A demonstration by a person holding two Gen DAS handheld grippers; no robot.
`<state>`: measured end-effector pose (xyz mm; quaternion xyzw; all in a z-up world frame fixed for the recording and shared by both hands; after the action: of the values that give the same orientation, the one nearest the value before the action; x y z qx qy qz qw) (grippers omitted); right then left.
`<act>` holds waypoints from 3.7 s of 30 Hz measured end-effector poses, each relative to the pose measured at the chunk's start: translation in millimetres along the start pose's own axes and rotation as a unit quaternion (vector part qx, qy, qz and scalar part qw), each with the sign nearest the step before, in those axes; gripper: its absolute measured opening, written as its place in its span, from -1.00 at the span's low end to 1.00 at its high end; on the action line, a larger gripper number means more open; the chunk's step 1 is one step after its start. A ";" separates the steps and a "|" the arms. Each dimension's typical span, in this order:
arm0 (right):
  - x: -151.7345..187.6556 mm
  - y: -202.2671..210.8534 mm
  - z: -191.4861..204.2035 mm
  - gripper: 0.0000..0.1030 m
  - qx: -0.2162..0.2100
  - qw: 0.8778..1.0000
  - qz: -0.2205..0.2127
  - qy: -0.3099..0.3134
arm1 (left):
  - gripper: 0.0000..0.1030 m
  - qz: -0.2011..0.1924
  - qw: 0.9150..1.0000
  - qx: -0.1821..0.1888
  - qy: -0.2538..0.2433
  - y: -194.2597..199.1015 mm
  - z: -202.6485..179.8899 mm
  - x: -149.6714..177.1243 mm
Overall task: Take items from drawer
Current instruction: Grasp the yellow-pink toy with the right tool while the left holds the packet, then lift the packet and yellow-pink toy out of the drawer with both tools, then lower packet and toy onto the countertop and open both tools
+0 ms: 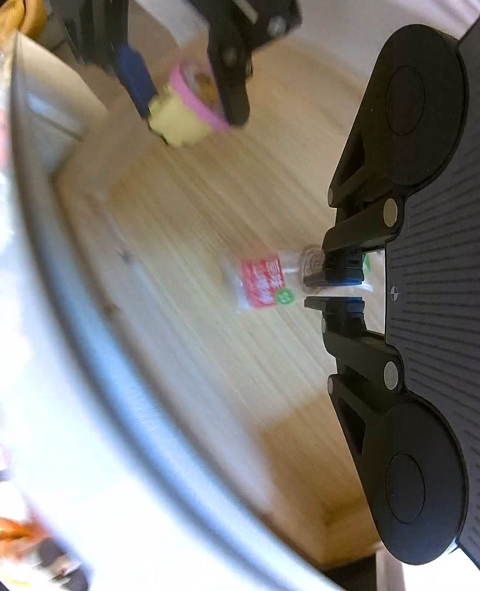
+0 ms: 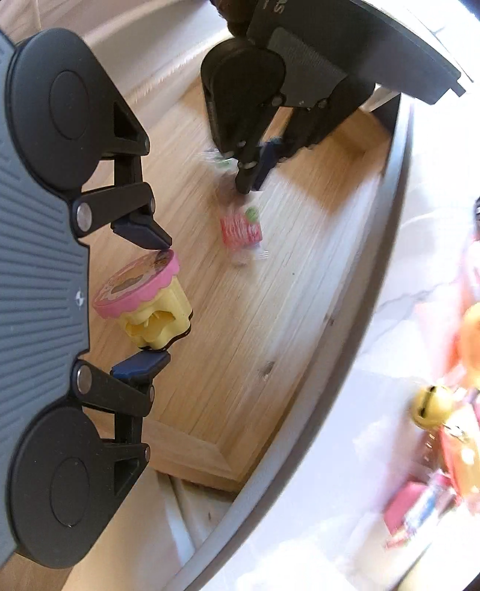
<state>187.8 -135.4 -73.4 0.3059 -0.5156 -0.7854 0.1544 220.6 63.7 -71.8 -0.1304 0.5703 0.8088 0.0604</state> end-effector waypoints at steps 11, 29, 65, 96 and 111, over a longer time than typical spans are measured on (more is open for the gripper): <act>6.0 43.0 3.6 0.17 0.040 0.998 -0.038 -0.014 | -0.85 -0.033 0.999 -0.029 0.007 38.8 3.8 19.8; 17.0 -5.3 -36.3 0.17 0.000 0.994 -0.066 -0.084 | -0.84 0.003 1.000 -0.013 0.011 -9.5 8.0 16.8; 29.5 6.6 -34.5 0.17 -0.019 0.991 -0.097 -0.086 | -0.65 0.059 0.997 0.020 0.052 -41.9 -34.1 -3.4; 32.4 9.4 -44.9 0.17 -0.024 0.988 -0.097 -0.117 | -0.26 0.023 0.999 0.021 -0.014 -25.9 3.2 -3.1; -111.1 157.2 -14.3 0.17 0.011 0.964 -0.266 -0.015 | -0.25 -0.202 0.966 -0.056 0.152 100.9 201.9 -63.3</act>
<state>270.5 -149.8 100.3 0.4221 -0.4265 -0.7968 -0.0713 227.7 221.8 101.1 -0.3674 0.4884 0.7811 0.1277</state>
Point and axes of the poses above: each gripper's, at about its wrist camera, not at the fingertips, and y roughly against the way its jaws point, z to its left, x to its underside, the point moved 7 cm from there along -y, roughly the way its jaws point, and after that the axes turned 15 degrees about -x, right-handed, at the moved point
